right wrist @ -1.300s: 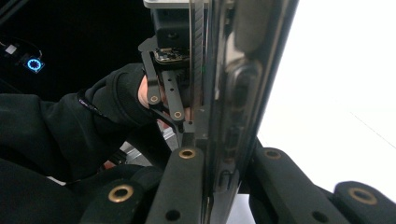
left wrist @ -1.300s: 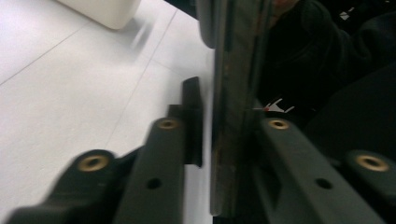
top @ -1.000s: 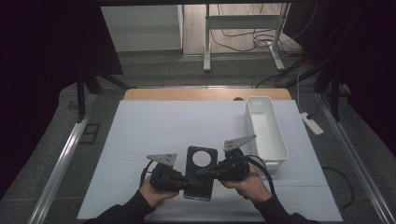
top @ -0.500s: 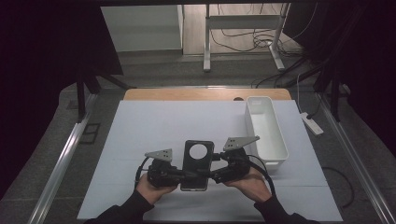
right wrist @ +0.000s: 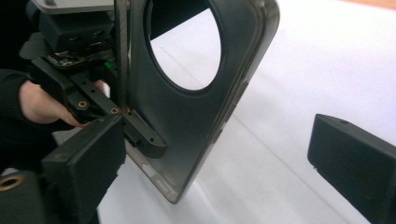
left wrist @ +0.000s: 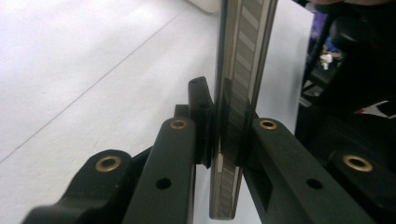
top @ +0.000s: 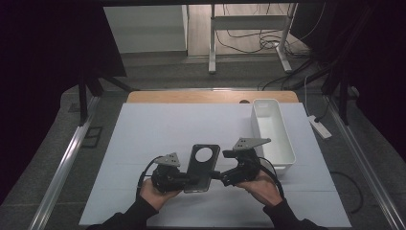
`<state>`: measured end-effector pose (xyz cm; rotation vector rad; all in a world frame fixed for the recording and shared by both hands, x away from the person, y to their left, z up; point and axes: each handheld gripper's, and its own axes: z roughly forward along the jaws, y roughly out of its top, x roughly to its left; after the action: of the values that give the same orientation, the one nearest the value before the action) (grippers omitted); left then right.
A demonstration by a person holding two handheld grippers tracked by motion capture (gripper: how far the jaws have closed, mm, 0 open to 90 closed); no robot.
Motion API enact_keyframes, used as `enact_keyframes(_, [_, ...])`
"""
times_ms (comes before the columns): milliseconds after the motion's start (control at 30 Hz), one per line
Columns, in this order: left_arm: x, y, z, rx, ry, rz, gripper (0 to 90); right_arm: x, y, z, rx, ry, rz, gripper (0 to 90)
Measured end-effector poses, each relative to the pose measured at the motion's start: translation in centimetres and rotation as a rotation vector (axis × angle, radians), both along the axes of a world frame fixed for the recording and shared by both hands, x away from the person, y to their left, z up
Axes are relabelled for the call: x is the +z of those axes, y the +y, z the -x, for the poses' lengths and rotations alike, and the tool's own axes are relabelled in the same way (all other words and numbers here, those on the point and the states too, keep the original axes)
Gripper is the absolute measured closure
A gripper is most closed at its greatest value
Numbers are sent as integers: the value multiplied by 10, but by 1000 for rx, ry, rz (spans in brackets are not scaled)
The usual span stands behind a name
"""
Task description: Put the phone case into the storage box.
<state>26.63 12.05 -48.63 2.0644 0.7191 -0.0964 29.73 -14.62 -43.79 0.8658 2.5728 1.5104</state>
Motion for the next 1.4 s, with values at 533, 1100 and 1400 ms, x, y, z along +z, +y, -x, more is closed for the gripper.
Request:
enact_keyframes(533, [0,0,0,79,2,-91,842,5,-8,0,-93,-125,76,0])
enact_keyframes(1100, [-2,-8,5,15,33,-68,842,16,-10,-1,-149,-102,110,0])
enact_keyframes(1400, [-3,-10,5,-10,44,-56,843,18,-10,2,-142,-112,97,304])
